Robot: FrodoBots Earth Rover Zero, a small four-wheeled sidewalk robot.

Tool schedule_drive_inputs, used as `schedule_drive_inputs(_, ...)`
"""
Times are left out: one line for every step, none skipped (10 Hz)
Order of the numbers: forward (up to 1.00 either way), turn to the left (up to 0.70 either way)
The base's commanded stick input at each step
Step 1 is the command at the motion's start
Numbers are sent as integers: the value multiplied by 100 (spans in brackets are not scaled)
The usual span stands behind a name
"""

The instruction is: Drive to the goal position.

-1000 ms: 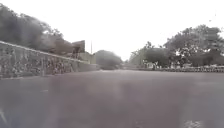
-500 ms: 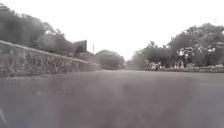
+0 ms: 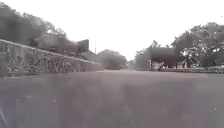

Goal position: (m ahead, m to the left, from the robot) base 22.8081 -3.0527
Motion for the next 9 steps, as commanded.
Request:
schedule_drive_inputs(70, 14)
schedule_drive_inputs(70, 0)
schedule_drive_inputs(70, 0)
schedule_drive_inputs(70, 0)
schedule_drive_inputs(70, 0)
schedule_drive_inputs(70, 0)
schedule_drive_inputs(70, 0)
schedule_drive_inputs(70, 0)
schedule_drive_inputs(70, 0)
